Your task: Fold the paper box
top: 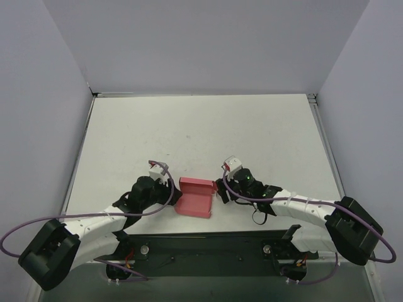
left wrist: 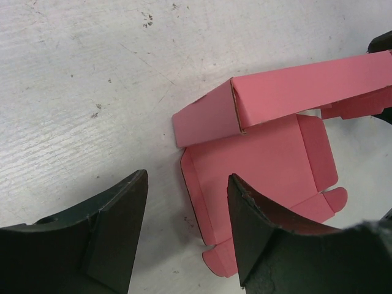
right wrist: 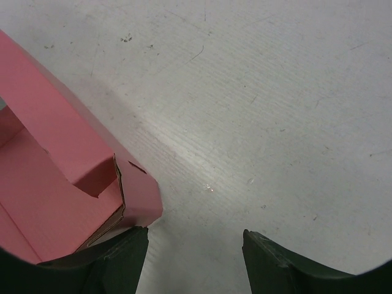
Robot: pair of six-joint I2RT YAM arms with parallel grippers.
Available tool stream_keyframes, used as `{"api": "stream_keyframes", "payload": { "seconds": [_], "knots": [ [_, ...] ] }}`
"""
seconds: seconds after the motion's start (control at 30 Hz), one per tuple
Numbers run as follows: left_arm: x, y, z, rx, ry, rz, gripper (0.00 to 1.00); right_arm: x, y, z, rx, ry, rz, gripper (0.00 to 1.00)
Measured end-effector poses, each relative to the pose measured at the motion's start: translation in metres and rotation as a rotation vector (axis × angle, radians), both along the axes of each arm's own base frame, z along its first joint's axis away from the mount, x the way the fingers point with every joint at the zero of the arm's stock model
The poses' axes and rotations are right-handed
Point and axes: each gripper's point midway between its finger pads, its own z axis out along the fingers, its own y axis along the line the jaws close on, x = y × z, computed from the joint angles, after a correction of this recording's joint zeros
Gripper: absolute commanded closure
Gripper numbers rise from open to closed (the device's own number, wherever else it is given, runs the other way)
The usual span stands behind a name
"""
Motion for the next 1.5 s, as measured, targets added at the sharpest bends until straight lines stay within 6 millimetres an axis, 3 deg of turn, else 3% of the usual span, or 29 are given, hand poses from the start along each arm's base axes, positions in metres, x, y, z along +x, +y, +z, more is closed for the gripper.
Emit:
{"api": "stream_keyframes", "payload": {
  "seconds": [0.2, 0.5, 0.77, 1.1, 1.5],
  "knots": [
    [0.002, -0.003, -0.011, 0.018, -0.011, -0.013, 0.36, -0.004, 0.005, -0.003, -0.005, -0.039, 0.050, 0.36],
    [0.010, -0.009, -0.009, 0.071, -0.114, -0.051, 0.37, -0.001, 0.013, 0.001, 0.009, -0.070, 0.087, 0.38],
    [0.015, -0.005, -0.020, 0.144, -0.137, -0.040, 0.45, 0.000, 0.018, 0.005, 0.027, -0.086, 0.108, 0.41],
    [0.025, -0.011, -0.011, 0.167, -0.195, -0.031, 0.54, 0.002, 0.026, 0.006, 0.035, -0.108, 0.149, 0.45],
    [0.027, -0.009, -0.018, 0.204, -0.193, -0.034, 0.70, 0.006, 0.036, 0.007, 0.047, -0.150, 0.202, 0.50]
  ]
}}
